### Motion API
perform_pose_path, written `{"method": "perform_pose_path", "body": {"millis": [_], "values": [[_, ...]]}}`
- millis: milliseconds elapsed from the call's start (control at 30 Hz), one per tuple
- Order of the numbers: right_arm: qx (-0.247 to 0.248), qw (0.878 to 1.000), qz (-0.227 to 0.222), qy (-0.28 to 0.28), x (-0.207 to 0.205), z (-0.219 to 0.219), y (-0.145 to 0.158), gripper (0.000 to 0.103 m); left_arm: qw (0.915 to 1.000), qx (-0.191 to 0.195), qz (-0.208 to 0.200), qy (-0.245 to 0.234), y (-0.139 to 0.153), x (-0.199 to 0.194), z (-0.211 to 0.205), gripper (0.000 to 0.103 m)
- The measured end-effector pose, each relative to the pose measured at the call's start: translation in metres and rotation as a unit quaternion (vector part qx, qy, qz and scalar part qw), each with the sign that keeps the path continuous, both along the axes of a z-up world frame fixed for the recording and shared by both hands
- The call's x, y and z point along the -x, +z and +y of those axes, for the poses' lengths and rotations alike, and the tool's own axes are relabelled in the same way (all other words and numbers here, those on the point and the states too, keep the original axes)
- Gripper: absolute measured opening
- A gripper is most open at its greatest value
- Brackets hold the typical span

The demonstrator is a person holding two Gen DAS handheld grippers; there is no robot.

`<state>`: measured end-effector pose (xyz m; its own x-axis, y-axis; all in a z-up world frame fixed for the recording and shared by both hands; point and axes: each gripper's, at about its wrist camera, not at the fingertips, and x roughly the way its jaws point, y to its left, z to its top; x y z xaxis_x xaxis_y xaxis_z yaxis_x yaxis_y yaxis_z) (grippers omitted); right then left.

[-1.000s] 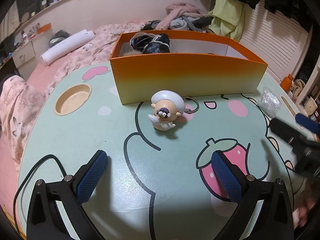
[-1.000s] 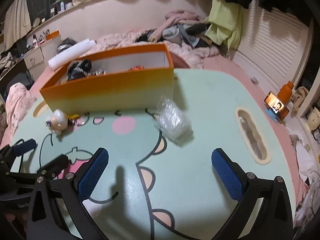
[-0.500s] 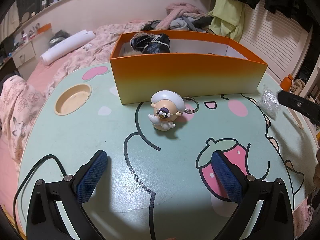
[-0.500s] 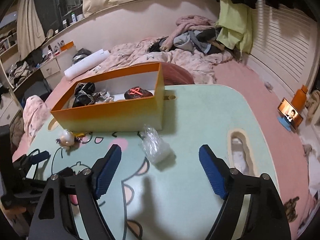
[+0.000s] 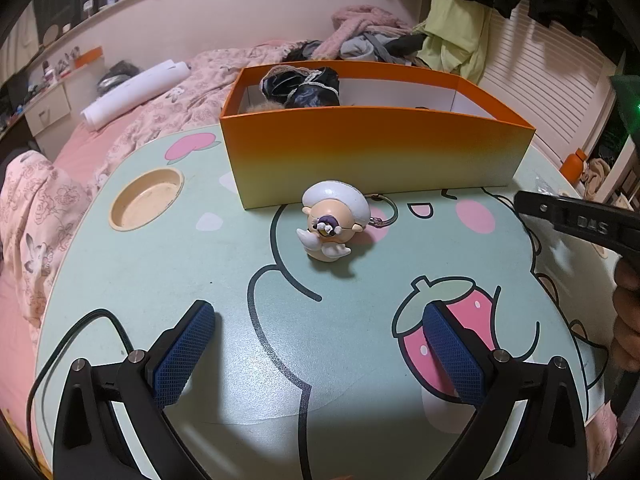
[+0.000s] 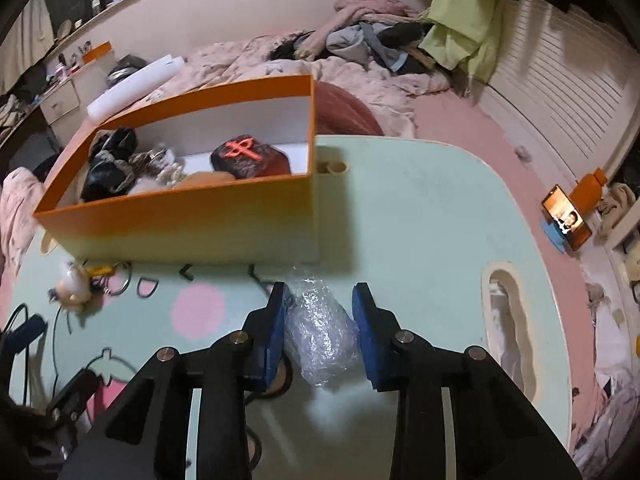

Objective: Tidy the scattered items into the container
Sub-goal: 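Move the right gripper over the clear plastic bag and grasp it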

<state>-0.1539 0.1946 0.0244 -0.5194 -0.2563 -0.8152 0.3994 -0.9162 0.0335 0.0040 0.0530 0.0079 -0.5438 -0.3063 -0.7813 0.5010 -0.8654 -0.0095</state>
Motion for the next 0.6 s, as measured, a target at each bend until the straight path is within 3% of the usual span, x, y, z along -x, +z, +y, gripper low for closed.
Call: {"method": "perform_pose_path", "body": {"millis": [167, 367, 500, 600], "values": [[0.033, 0.999, 0.034, 0.011, -0.023, 0.008, 0.014, 0.033, 1.0000, 0.000, 0.000, 0.000, 0.000, 0.000, 0.000, 0.103], [0.096, 0.993, 0.036, 0.054, -0.048, 0.007, 0.027, 0.033, 1.0000, 0.000, -0.002, 0.000, 0.001, 0.001, 0.000, 0.103], [0.111, 0.992, 0.020, 0.052, -0.053, 0.003, 0.023, 0.033, 1.0000, -0.001, -0.002, 0.000, 0.001, 0.002, 0.000, 0.103], [0.136, 0.989, -0.015, 0.058, -0.051, 0.003, 0.016, 0.033, 1.0000, -0.005, 0.001, 0.001, 0.003, 0.001, 0.000, 0.103]]}}
